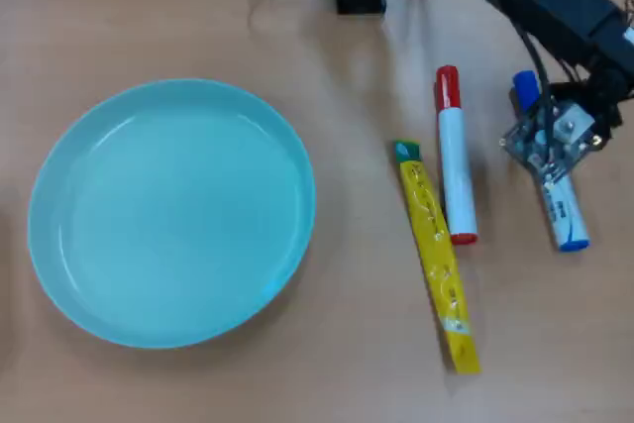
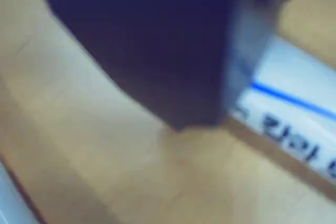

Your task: Pick up the blue pen, then put it in the green bowl

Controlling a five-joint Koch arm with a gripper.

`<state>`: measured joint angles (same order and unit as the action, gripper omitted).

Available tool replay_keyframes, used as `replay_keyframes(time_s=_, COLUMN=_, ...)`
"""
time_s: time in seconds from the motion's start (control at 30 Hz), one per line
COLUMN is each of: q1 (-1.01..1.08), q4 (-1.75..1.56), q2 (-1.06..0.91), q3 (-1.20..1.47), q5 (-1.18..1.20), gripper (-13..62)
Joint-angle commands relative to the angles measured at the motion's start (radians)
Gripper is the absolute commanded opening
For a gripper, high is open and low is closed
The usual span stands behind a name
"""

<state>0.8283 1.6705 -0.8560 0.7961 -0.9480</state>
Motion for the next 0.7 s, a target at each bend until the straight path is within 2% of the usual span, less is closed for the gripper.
replay_keyframes(time_s=0.0, q1=-0.034, q4=0.103, q2=-0.153, q3=-0.051, q5=0.026, gripper=-6.2)
replay_keyframes(time_s=0.13, q1=-0.051, q4=0.132, q2=-0.225, q3=-0.049, q5=0.032, gripper=-6.2)
replay_keyframes(time_s=0.3, q1=-0.044, q4=0.141, q2=-0.261, q3=-0.054, q5=0.164, gripper=-6.2)
replay_keyframes(time_s=0.67, q1=-0.043, q4=0.135, q2=-0.373, q3=-0.078, q5=0.301, gripper=-6.2)
